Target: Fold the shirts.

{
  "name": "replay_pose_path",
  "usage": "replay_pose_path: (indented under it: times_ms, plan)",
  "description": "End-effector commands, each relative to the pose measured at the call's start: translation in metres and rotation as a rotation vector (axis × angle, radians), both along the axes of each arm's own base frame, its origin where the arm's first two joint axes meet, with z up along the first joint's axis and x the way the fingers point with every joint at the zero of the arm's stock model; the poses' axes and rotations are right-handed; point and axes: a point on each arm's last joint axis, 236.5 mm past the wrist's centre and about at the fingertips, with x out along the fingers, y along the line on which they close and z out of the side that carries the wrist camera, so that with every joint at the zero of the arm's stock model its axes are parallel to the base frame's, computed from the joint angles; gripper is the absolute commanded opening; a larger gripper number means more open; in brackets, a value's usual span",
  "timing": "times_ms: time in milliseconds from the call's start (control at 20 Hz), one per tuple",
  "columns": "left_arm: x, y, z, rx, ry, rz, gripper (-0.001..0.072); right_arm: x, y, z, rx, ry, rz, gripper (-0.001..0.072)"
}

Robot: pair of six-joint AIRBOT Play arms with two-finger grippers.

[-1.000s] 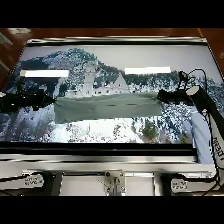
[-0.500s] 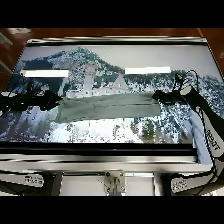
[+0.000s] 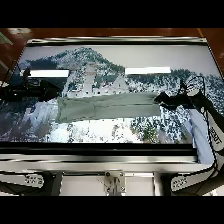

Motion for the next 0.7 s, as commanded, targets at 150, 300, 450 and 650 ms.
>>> replay_pose_path:
  times_ms: [150, 300, 450, 650]
  plan:
    - [-0.006, -0.049, 0.034, -0.048, -0.079, -0.112, 0.0505, 0.012, 0.030, -0.006, 0.135, -0.010, -0.039, 0.0193]
    - [-0.010, -0.078, 0.033, -0.048, -0.083, -0.164, 0.0433, 0.015, 0.032, 0.016, 0.116, -0.083, 0.025, 0.0068]
    - [-0.004, -0.114, 0.029, -0.017, -0.116, -0.183, 0.0130, 0.011, 0.042, 0.073, 0.106, -0.190, 0.116, 0.0067]
    - [-0.003, -0.194, 0.008, 0.034, -0.164, -0.231, 0.0053, -0.021, 0.065, 0.166, 0.156, -0.278, 0.201, 0.0068]
